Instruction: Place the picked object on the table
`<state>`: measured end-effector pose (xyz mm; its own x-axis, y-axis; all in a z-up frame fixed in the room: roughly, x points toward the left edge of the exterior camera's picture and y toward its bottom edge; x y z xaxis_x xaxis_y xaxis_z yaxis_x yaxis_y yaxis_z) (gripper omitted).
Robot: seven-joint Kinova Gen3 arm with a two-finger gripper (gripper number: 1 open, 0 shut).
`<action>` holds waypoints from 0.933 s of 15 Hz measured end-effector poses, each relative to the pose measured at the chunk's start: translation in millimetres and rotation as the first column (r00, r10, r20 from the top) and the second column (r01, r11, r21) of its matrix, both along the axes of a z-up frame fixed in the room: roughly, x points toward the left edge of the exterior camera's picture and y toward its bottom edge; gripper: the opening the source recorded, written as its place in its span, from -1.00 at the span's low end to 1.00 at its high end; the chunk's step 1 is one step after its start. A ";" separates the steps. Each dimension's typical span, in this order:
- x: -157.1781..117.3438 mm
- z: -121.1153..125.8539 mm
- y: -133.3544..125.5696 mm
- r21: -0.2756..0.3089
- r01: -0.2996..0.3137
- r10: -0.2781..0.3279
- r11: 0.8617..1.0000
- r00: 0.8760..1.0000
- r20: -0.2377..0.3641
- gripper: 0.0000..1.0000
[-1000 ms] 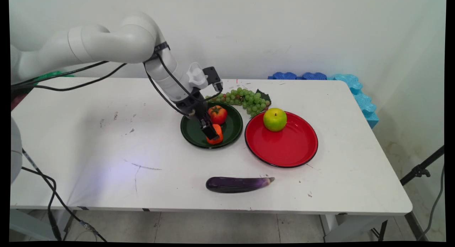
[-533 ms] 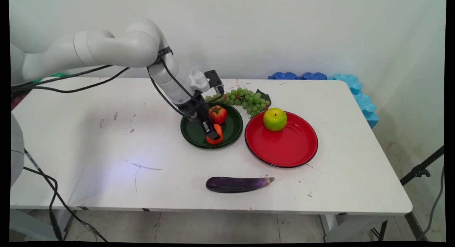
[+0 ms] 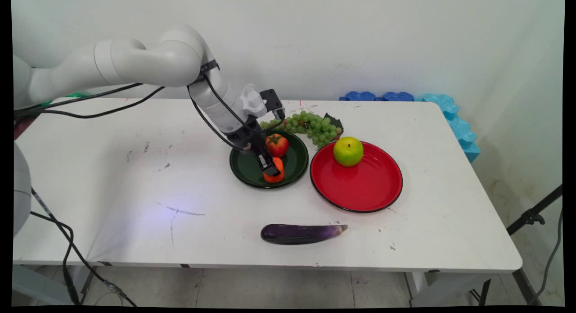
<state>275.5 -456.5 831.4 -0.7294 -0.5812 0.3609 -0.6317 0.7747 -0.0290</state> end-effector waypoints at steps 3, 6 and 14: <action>0.9 13.8 1.2 -0.016 0.001 -0.001 1.000 1.000 -0.012 -1.00; 2.5 42.9 4.6 -0.040 -0.008 0.007 0.999 0.999 -0.036 -1.00; -4.4 123.1 21.7 -0.090 0.002 -0.011 0.996 0.994 -0.104 -1.00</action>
<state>271.1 -434.8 954.5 -0.6885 -0.5385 0.4857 -0.6298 0.7761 -0.0324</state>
